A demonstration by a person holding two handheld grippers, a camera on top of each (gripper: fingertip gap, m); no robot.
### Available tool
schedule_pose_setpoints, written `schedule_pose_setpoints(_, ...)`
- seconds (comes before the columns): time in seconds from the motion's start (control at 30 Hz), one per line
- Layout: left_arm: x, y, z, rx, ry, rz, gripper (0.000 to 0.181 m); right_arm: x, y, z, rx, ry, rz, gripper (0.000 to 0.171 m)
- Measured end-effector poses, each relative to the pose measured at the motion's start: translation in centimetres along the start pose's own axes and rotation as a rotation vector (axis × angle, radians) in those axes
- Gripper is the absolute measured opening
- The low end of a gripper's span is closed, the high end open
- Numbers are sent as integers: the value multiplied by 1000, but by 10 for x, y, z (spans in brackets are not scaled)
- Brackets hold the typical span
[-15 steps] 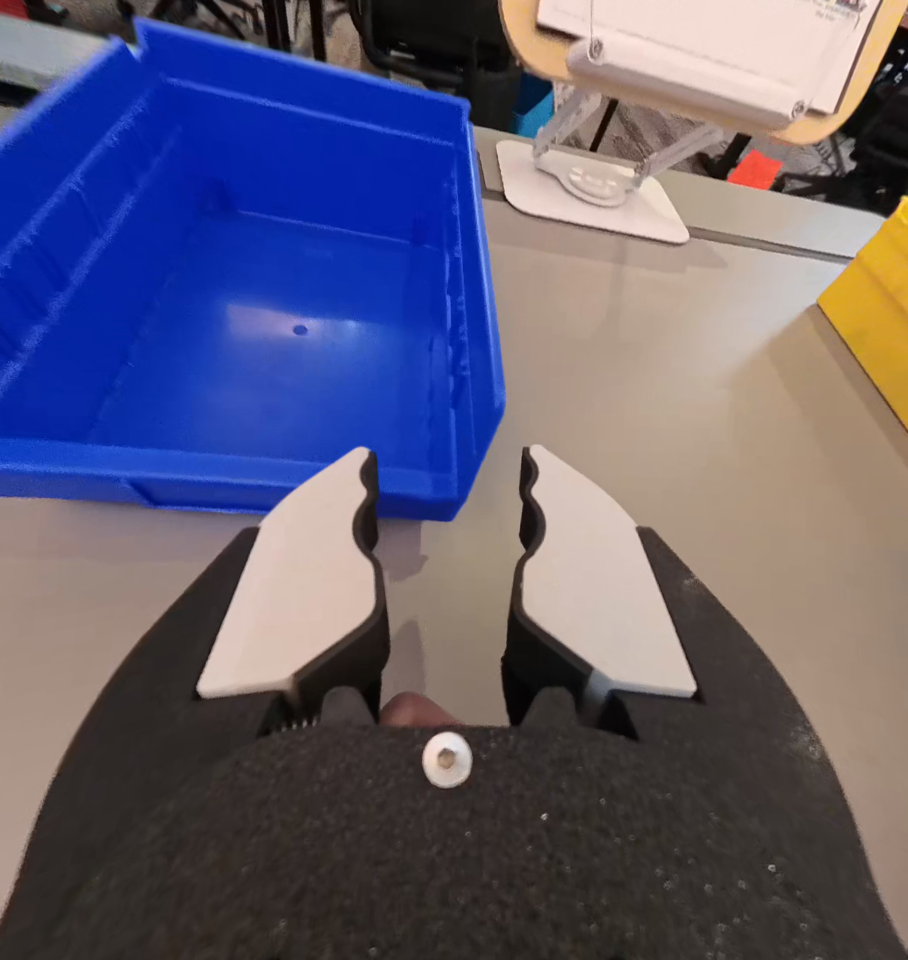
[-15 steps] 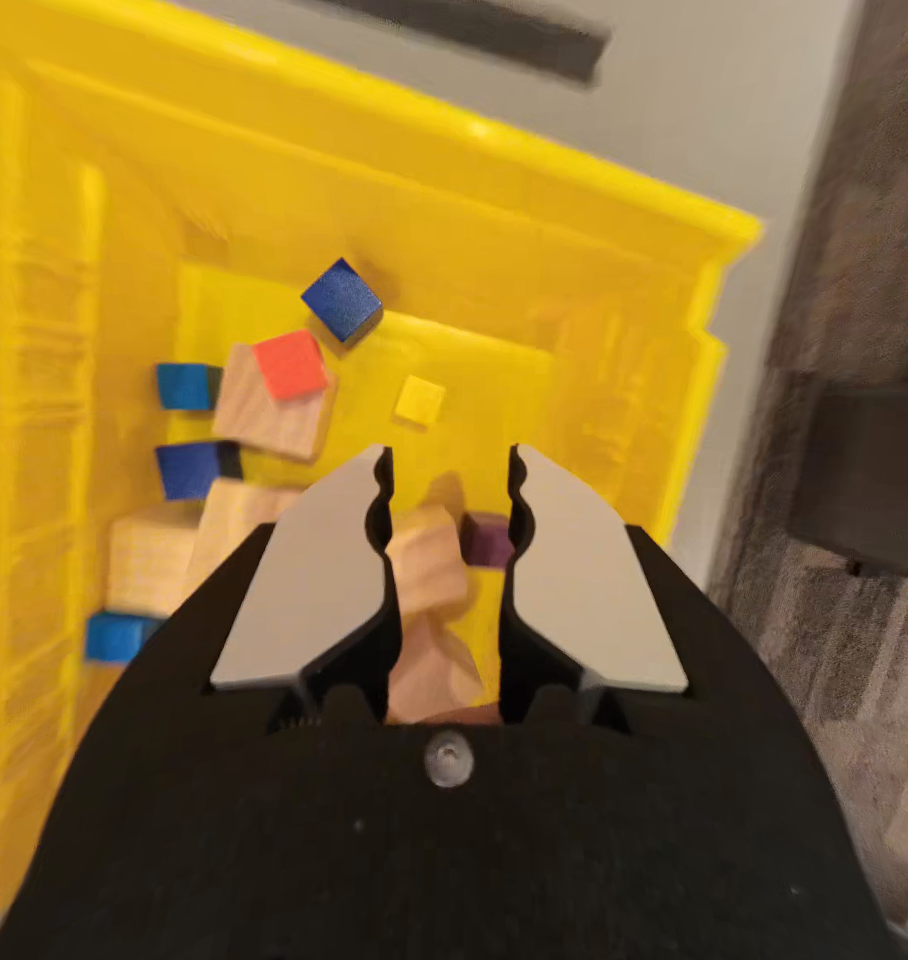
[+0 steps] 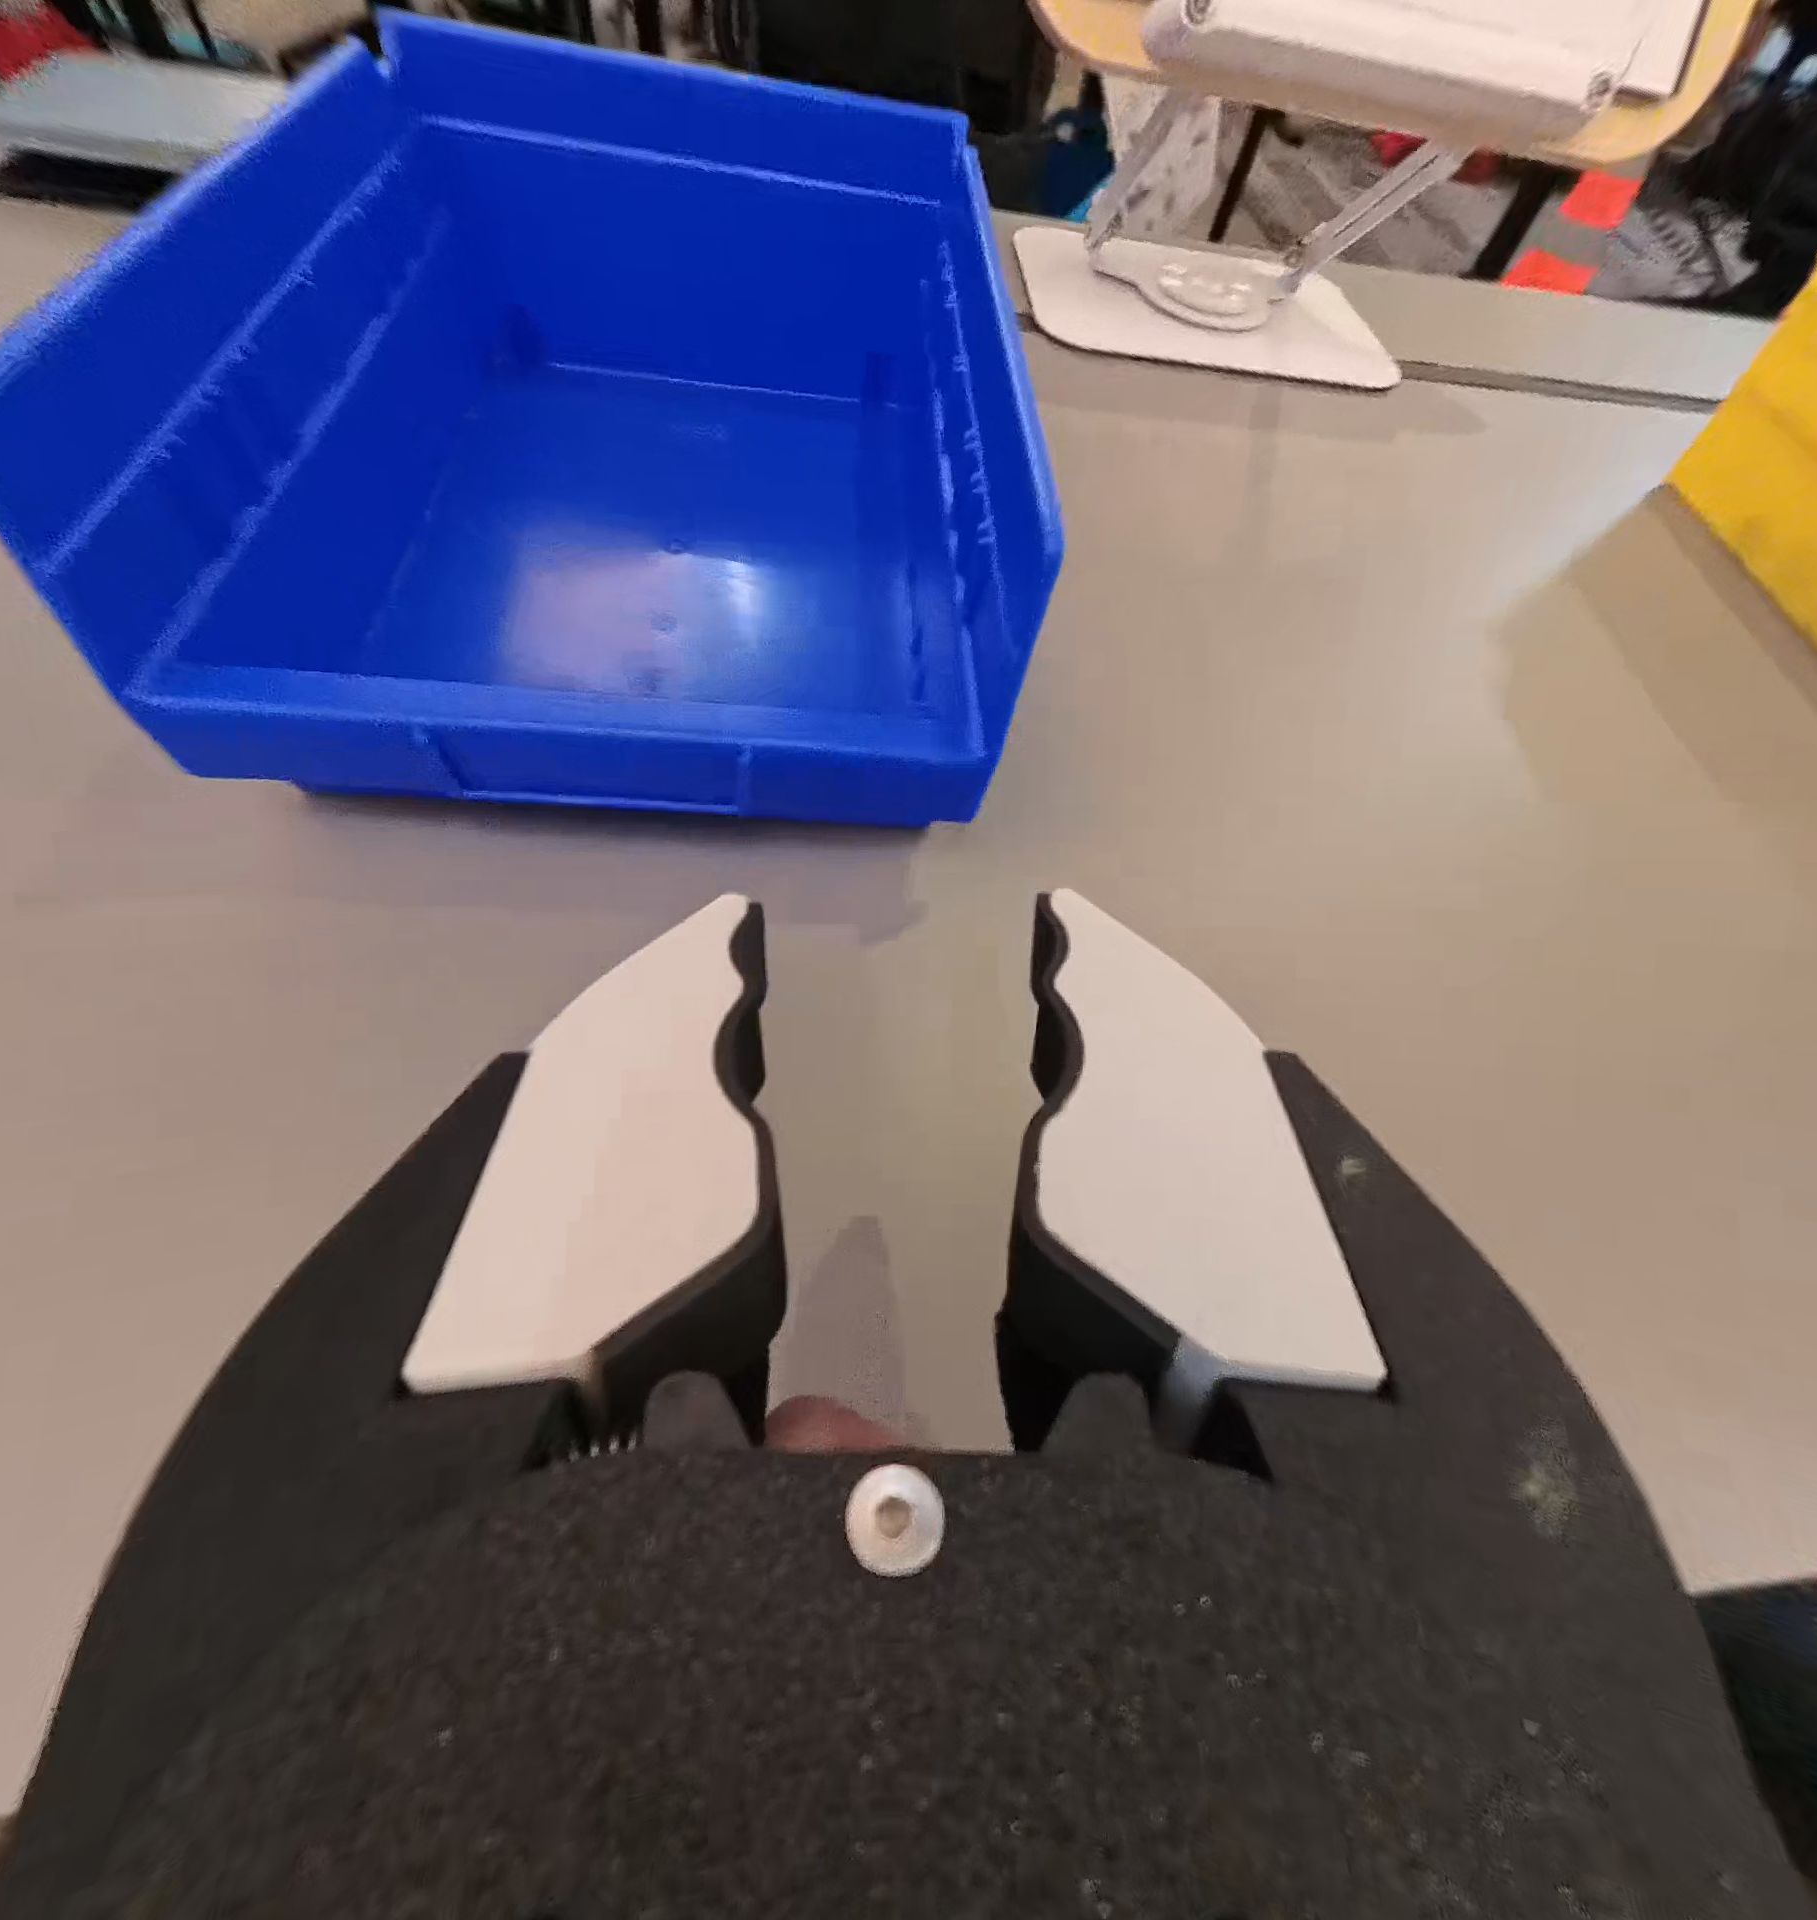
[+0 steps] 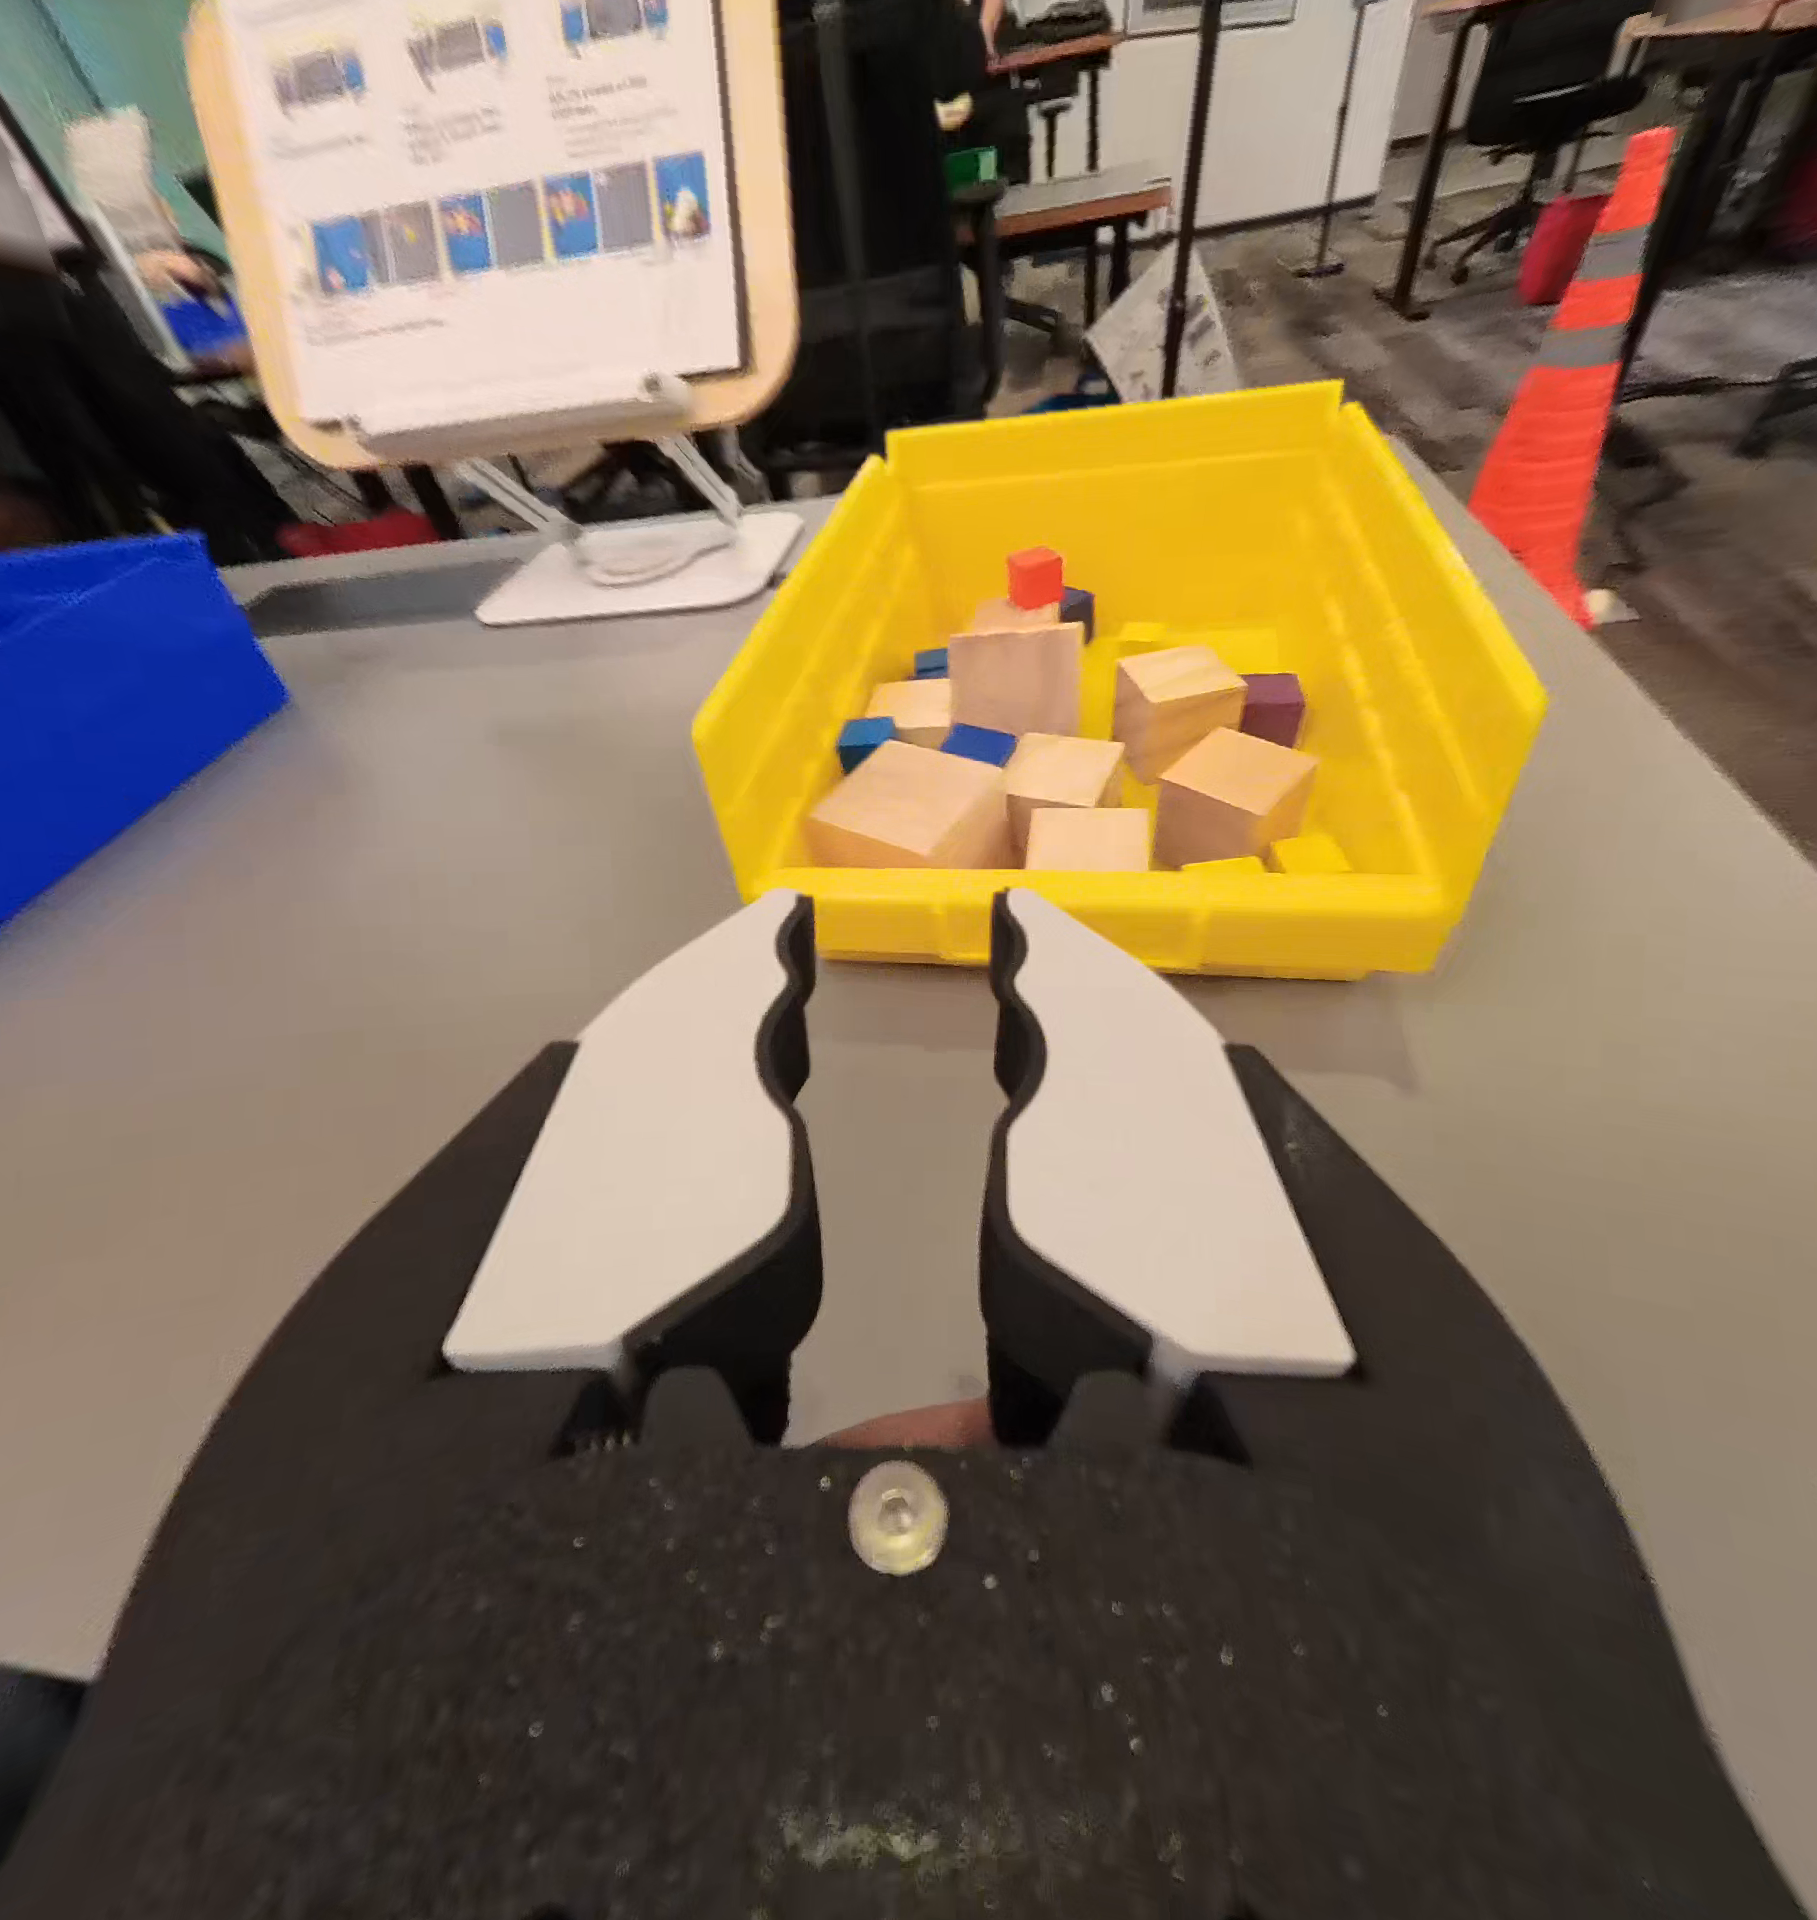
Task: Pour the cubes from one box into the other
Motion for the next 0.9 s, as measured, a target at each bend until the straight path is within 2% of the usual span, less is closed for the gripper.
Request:
schedule_pose_setpoints(0.13, -8, -7, -10, -90, -40, 74, 44, -5, 0, 6, -31, -23, -24, 36)
schedule_pose_setpoints(0.23, -12, -9, -15, -102, -56, 90, 44, -7, 3, 13, 13, 24, -22, 35)
schedule_pose_setpoints(0.37, -14, -8, -14, -96, -68, 76, 44, -13, 11, 15, 21, 14, -59, 34)
schedule_pose_setpoints(0.6, -16, -1, -18, -214, -205, 39, 44, -14, 11, 15, 47, 27, -71, 34)
schedule_pose_setpoints(0.9, -18, 2, -21, -169, -178, 12, 45, -16, 14, 11, 76, 33, -86, 34)
Point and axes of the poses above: each gripper's, where its closed fingertips meet, x back along the fingers, y out of its underside, z = x × y across the jaws, the point moved 5 cm from there along x, back along the fingers, and after that the axes turned 1 degree about -z, right-handed, at the moved point
